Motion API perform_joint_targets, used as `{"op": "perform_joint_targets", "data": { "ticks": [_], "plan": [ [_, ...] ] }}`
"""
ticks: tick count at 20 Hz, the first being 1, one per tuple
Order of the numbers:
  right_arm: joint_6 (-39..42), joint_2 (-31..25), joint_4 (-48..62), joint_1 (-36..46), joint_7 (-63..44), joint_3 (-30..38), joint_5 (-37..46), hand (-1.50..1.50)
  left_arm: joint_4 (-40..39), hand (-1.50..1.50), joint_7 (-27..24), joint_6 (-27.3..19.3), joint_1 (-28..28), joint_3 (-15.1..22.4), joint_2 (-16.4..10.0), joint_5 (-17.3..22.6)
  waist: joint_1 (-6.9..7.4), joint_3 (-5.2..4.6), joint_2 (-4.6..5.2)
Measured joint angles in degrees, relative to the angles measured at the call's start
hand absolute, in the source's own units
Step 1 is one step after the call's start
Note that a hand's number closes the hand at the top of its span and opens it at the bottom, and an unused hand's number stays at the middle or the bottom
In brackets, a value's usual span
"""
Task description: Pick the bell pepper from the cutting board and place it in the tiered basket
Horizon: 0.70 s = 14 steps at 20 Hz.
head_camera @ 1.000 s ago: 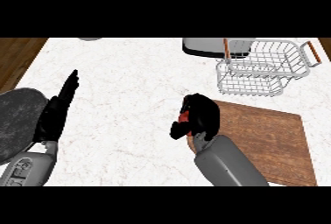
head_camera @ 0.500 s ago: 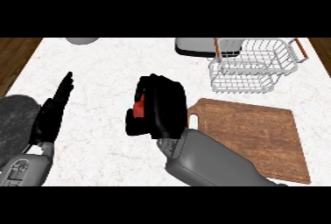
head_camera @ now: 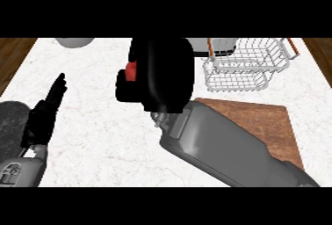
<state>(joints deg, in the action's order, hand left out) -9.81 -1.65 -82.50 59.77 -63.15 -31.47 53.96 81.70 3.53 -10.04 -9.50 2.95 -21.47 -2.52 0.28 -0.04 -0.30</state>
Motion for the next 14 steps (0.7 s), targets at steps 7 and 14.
{"op": "perform_joint_targets", "data": {
  "ticks": [7,14],
  "plan": [
    [5.57,-2.47,1.64,2.81,5.02,10.3,-4.51,1.5,2.83,0.0,0.91,-0.01,1.7,0.07,0.87,-1.12,0.03,0.03,0.16],
    [8.76,-7.63,8.87,3.46,11.88,13.48,-2.83,1.5,2.66,0.0,0.9,1.3,1.52,-1.13,0.66,-1.29,0.28,0.02,0.36]
  ]
}}
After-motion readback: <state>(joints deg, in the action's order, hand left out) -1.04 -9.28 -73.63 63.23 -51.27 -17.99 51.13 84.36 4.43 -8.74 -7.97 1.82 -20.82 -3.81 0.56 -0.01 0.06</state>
